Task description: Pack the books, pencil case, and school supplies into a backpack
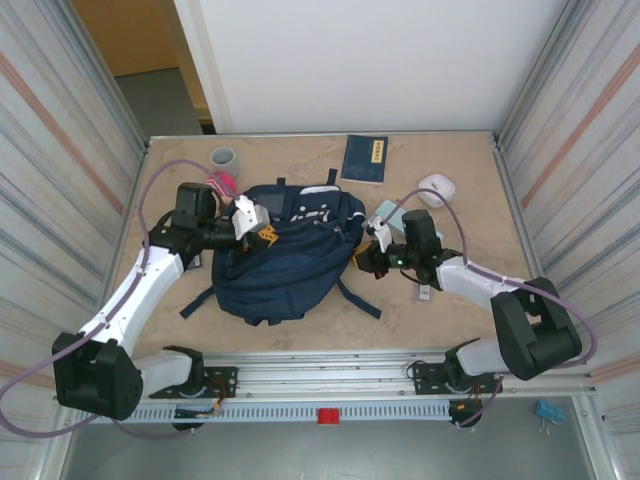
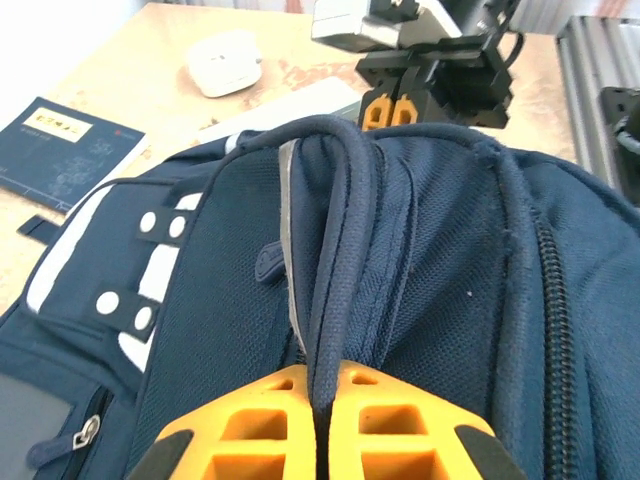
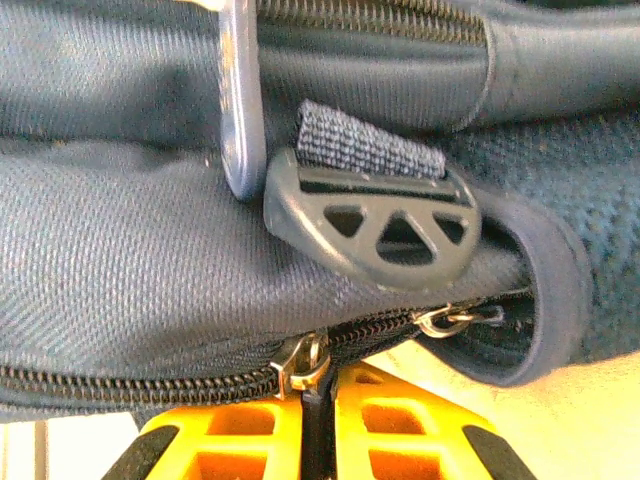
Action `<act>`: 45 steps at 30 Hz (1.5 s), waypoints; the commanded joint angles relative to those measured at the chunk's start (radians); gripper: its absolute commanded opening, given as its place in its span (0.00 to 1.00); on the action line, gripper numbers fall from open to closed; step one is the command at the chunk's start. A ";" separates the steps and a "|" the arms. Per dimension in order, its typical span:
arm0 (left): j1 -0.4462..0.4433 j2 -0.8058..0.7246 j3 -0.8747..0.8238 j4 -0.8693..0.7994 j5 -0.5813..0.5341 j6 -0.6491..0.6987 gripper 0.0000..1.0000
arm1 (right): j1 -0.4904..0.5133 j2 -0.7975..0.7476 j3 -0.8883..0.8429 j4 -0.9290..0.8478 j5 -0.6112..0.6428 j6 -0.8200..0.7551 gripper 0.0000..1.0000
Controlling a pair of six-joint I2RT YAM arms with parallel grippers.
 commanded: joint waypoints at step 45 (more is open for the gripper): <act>-0.122 -0.066 -0.117 0.379 -0.521 -0.380 0.00 | -0.005 -0.091 0.098 -0.168 -0.151 0.162 0.00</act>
